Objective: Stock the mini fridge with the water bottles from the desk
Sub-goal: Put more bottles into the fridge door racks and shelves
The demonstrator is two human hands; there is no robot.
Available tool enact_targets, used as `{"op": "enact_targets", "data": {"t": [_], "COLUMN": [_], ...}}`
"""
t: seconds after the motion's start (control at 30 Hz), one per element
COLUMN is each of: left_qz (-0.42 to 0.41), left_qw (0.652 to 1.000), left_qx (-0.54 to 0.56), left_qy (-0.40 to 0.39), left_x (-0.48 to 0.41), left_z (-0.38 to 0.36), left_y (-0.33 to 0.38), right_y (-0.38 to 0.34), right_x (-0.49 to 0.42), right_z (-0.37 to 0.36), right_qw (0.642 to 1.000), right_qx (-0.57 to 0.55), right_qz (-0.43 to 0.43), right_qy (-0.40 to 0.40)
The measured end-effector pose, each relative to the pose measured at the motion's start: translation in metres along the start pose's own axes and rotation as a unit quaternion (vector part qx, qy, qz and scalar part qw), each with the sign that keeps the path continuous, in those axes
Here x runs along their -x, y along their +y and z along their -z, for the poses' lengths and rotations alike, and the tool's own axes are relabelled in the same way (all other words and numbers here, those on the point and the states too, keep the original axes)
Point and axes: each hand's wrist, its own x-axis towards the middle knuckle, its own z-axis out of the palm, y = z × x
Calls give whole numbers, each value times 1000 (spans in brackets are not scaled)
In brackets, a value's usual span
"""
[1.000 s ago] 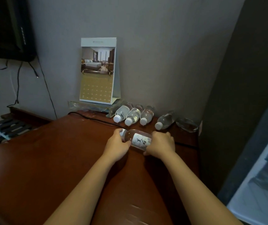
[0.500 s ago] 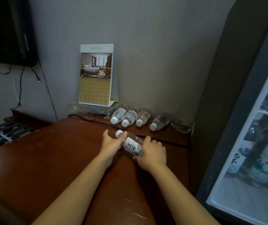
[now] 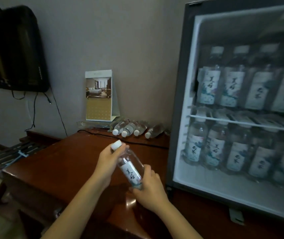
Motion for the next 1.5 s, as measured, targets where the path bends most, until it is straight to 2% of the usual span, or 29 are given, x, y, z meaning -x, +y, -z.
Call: {"op": "enact_targets", "data": {"t": [0.07, 0.3, 0.5, 0.7, 0.9, 1.07, 1.17, 1.23, 1.37, 1.5], "left_qz": [-14, -23, -72, -150, -250, -310, -429, -526, -662, -724], "left_qw": [997, 978, 962, 890, 804, 772, 743, 711, 644, 600], "left_qx": [-51, -131, -81, 64, 117, 121, 76, 57, -5, -41], "left_qy": [-47, -162, -252, -426, -527, -541, -508, -464, -383, -338], "left_x": [25, 95, 153, 251, 333, 373, 390, 396, 404, 405], "left_z": [-15, -85, -168, -272, -333, -375, -395, -410, -440, -461], "left_y": [14, 31, 40, 86, 108, 121, 131, 132, 122, 111], "right_y": [5, 34, 65, 82, 100, 128, 141, 153, 173, 185], "right_x": [26, 112, 199, 302, 395, 442, 459, 467, 475, 478], "right_z": [8, 52, 127, 218, 274, 309, 335, 347, 356, 355], "right_qw": [998, 982, 964, 935, 909, 857, 834, 820, 821, 839], "right_qx": [-63, -154, -206, -199, -112, -9, 12, 37, 38, 24], "right_qz": [-18, -104, -104, -82, -86, -135, -141, -155, -184, -223], "right_qy": [-3, 34, 132, 281, 392, 497, 533, 549, 538, 497]}}
